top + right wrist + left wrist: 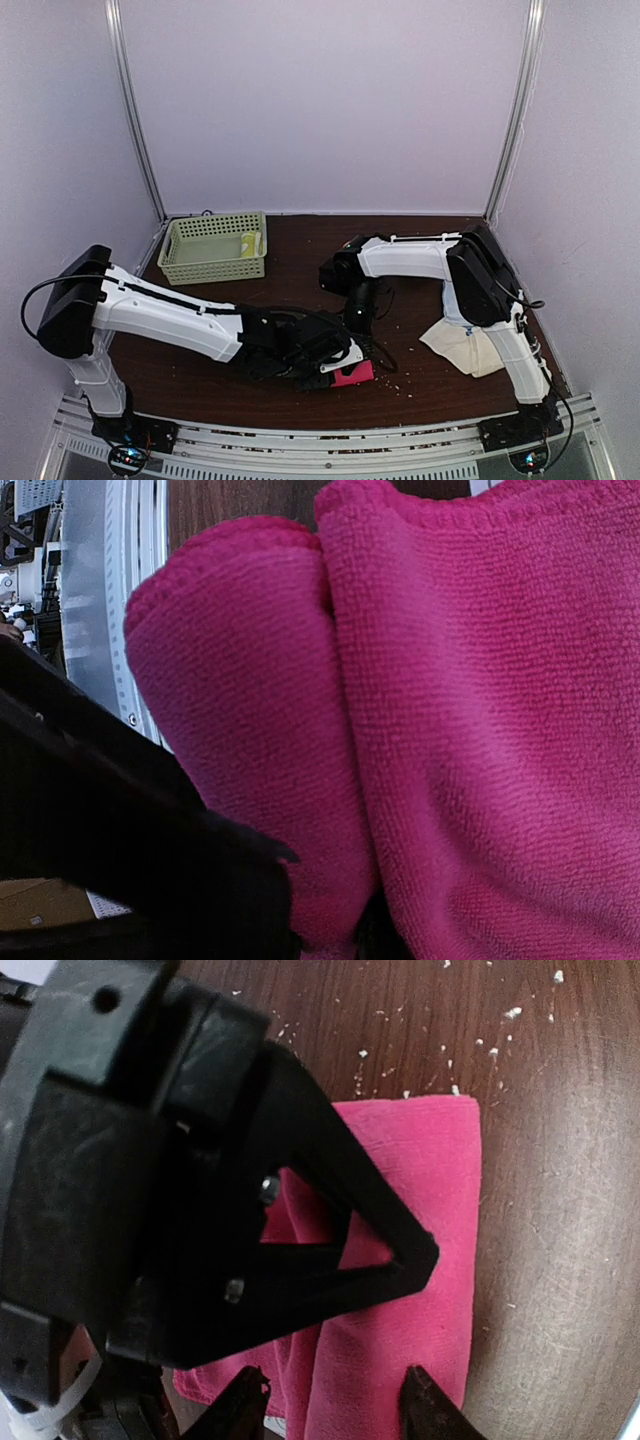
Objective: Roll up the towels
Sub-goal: Roll the towel at the center of the board.
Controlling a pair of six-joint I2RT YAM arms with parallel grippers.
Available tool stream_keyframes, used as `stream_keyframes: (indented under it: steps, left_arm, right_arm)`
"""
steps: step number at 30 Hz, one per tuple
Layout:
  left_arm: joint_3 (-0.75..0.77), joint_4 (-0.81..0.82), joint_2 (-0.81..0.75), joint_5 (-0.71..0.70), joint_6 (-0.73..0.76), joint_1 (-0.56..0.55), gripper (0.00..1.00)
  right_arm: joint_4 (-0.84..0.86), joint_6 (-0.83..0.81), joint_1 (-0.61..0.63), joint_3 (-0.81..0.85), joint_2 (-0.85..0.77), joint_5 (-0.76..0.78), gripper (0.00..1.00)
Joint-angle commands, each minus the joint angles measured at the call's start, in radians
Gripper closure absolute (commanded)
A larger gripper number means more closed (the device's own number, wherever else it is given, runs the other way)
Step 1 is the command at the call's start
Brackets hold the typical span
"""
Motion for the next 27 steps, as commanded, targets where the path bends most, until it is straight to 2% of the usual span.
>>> stream_keyframes:
  steps: [1,6,10,16,22,27]
  left_arm:
    - [0.037,0.052,0.058,-0.026,0.055,-0.001,0.52]
    - [0.097,-0.01,0.115,0.093,0.033,-0.001,0.52]
    - [0.156,-0.104,0.104,0.113,-0.007,-0.001,0.53]
    - [0.154,-0.136,0.147,0.161,-0.038,-0.001,0.52]
    - [0.164,-0.124,0.229,0.068,-0.046,-0.001,0.52]
    - [0.148,-0.114,0.25,0.01,-0.046,-0.001,0.62]
  right_arm:
    - [0.119,0.014,0.004,-0.057,0.088,0.178,0.93]
    - [0.124,0.016,0.003,-0.061,0.086,0.183,0.93]
    - [0.127,0.016,0.004,-0.063,0.085,0.181,0.93]
    - [0.127,0.016,0.003,-0.06,0.084,0.181,0.93]
    - [0.128,0.019,0.004,-0.062,0.084,0.178,0.93]
    - [0.125,0.014,0.004,-0.065,0.067,0.167,0.93]
